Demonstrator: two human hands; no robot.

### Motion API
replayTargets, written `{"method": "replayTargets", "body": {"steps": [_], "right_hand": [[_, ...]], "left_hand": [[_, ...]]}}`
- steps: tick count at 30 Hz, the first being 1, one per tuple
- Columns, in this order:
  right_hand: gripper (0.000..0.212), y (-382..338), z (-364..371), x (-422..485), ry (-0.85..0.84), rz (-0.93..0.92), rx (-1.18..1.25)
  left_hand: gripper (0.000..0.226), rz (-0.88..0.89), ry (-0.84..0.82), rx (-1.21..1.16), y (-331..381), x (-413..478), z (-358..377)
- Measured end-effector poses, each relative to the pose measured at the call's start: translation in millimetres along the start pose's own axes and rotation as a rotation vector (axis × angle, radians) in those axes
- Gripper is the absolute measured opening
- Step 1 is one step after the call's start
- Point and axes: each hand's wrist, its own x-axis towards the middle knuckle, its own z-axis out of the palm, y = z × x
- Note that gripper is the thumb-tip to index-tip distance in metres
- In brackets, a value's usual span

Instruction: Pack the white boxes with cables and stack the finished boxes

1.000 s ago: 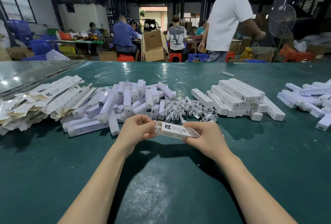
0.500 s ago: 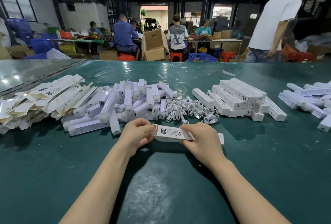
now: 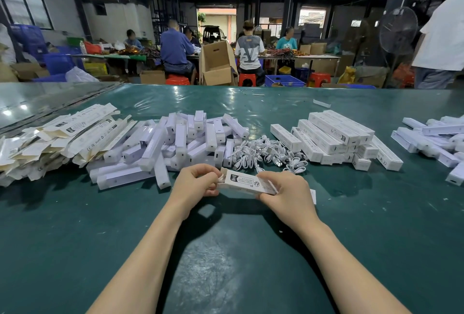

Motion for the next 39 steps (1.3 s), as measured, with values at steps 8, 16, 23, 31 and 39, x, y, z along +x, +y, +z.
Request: {"method": "replayTargets", "body": {"steps": [8,16,23,31,39], "right_hand": [[0.029,0.4,-0.4,-0.5,-0.034,-0.074,-0.089],[0.018,-1.5,4.5,-0.1,-0.015,-0.129,-0.249],[0.026,-3.0,3.4,0.8,0.044,-0.054,-0.143],[0.021,-4.4,2.9,1.9,-0.064,-0.132,-0.291],[0.023,-1.4,-0.1,4.2,-0.053,-0.107,-0.260]], "left_hand": [[0.020,0.066,0.019,0.231,-0.8,-1.5,0.5],[0.025,0.036,0.192,0.221,-2.0,-2.2,13.4],[0.023,-0.045,0.063,-0.056,7.3,0.1,9.6],[0.021,-0.100,-0.017,0.110,5.7,0.5,-1.7],[0.019,-0.021,0.021,0.079,5.6,1.5,4.6]]}}
